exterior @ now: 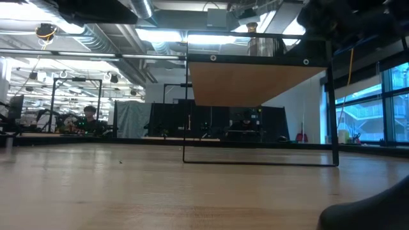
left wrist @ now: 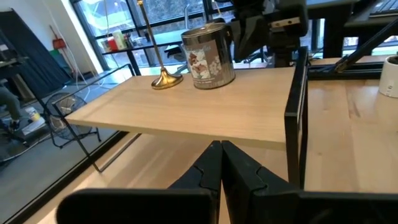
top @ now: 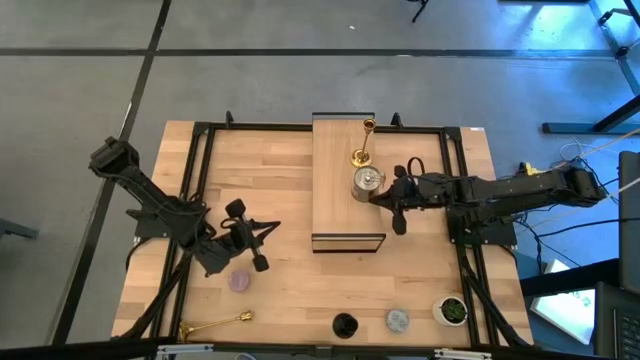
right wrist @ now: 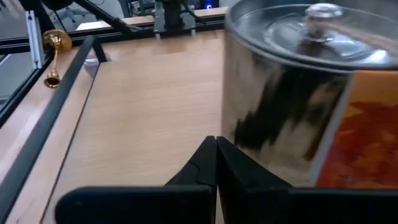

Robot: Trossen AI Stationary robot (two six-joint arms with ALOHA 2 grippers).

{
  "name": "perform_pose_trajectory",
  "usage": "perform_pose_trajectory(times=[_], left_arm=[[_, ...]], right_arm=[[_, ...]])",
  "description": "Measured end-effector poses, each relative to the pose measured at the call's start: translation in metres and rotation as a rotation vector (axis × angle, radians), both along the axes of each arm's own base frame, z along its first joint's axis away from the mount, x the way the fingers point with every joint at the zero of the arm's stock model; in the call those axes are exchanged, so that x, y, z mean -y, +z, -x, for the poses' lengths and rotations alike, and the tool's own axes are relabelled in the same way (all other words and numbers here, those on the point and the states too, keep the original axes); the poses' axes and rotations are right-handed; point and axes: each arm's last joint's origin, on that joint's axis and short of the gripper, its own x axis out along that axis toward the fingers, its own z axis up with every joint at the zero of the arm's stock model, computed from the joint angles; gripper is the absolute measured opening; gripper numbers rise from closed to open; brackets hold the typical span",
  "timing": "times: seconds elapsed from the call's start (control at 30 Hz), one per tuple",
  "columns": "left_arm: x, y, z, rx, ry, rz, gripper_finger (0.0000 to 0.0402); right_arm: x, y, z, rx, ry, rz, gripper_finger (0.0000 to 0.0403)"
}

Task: Pick & Place candle stick holders
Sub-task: Put the brown scented candle on the shelf

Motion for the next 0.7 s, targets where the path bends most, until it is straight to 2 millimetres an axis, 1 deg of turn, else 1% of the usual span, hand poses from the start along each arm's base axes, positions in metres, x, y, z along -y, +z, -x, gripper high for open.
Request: perform_pose_trajectory(times=[0.4,0.7], left_arm=[[-0.002,0.000,-0.001,-0.010,-0.004,-0.005,0.0002],[-0.002,0.000,-0.002,-0.010,-0.003,-0.005,0.0002]], right_arm=[[0.012,0.000,0.000,-0.001,-0.058,0.006,0.0000],[0.016,0.001,0.000,0.005,-0.076,0.010,0.0000]])
